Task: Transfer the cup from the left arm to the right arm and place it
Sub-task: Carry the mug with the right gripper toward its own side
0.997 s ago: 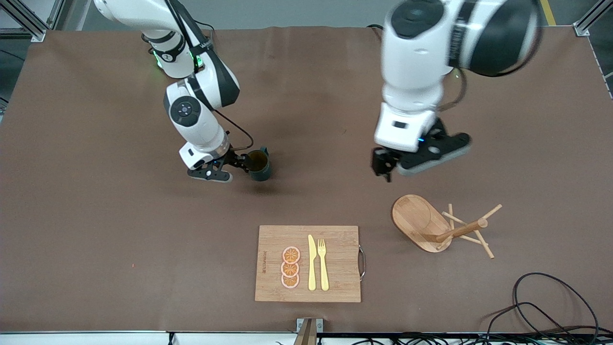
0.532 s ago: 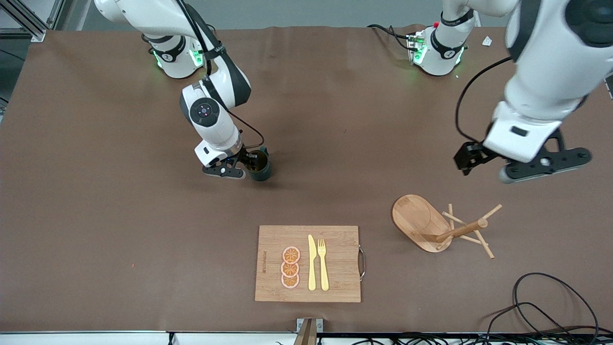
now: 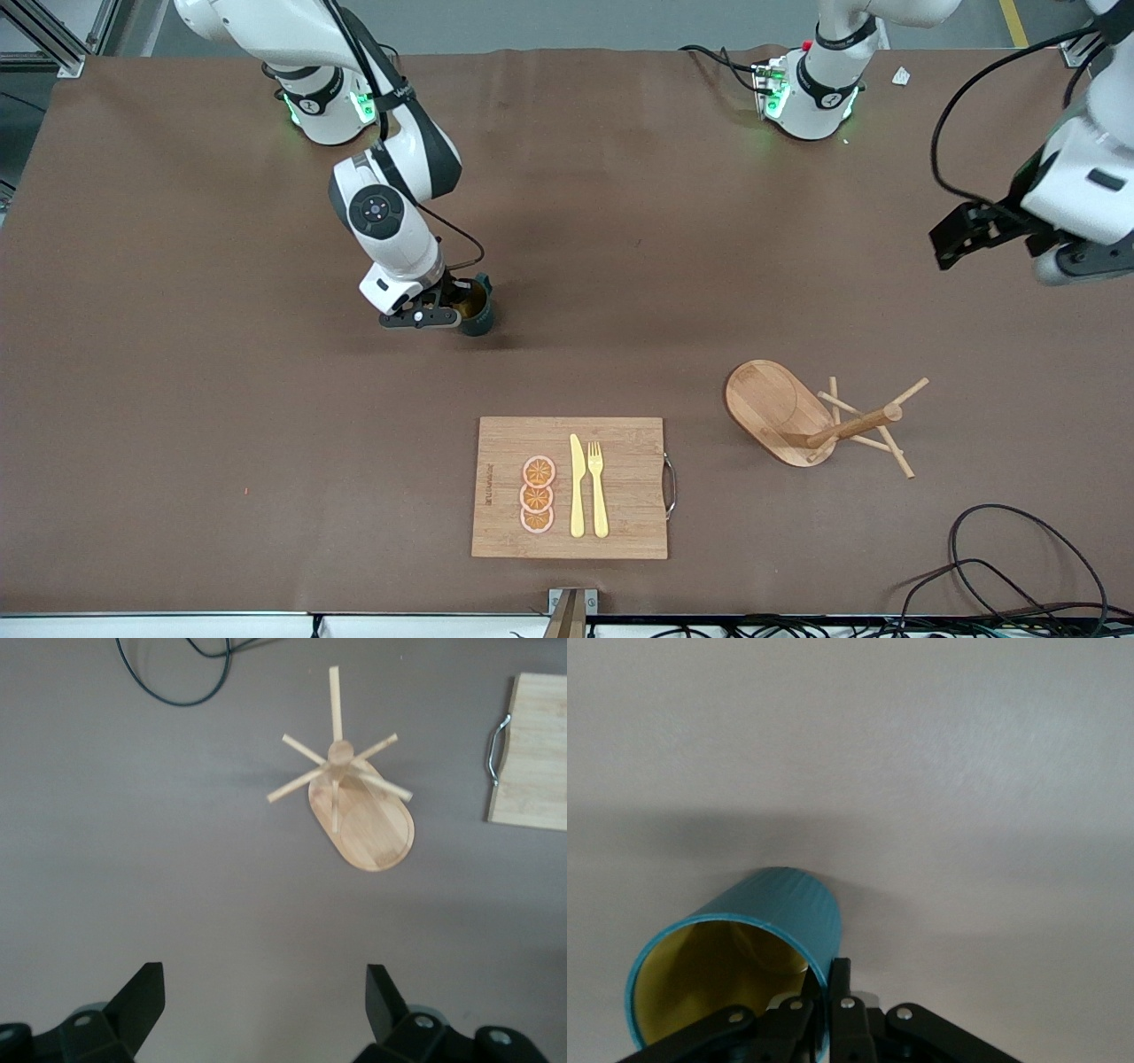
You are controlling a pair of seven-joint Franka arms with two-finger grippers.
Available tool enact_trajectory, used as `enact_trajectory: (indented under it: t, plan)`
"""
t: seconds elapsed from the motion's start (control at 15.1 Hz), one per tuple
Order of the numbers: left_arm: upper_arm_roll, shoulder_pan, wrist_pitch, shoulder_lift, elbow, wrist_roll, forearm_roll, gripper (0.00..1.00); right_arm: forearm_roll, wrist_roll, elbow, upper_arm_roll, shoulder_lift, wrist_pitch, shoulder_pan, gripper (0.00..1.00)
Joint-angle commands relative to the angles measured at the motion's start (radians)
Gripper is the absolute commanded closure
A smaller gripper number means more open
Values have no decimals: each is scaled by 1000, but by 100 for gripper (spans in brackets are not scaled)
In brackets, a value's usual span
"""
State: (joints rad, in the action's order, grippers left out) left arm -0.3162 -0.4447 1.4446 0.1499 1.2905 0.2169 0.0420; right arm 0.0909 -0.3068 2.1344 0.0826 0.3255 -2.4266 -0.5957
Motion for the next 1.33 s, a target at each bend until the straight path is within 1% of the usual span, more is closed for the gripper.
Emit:
enact_trajectory:
  t: [0.0,0.07,0.2,0.27,0.4,0.47,0.6,0.66,0.73,0.86,1.06,1.26]
  plan:
    - [193,205,-3,-45,47,-31,-39,0,-26,232,16,-1,-57,50,79,100]
    - [227,246,3,-67,79,-34,-36,0,-46,292,18,3,-69,60,98,100]
    - [230,267,22,-113,146,-73,-36,0,-118,432,15,3,-75,84,149,100]
    - [238,303,32,-128,168,-103,-39,0,-138,521,15,3,-82,87,184,100]
    - [285,363,43,-135,182,-146,-40,0,-145,692,16,3,-88,87,255,100]
    - [302,374,42,-135,181,-146,-40,0,-145,794,16,2,-88,87,296,100]
    - [371,441,43,-135,178,-145,-33,0,-145,1025,13,2,-79,75,373,100]
    - [382,446,46,-133,176,-143,-28,0,-145,1128,15,2,-77,60,413,100]
    - [382,448,48,-133,176,-143,-28,0,-145,1217,16,2,-75,31,442,100]
    - [384,445,48,-133,176,-128,-28,0,-143,1383,16,0,-74,14,494,100]
    - [385,445,65,-132,170,-125,-28,0,-143,1540,16,-1,-74,6,523,100]
    - [385,445,63,-133,171,-125,-27,0,-138,1745,15,-3,-56,-12,566,100]
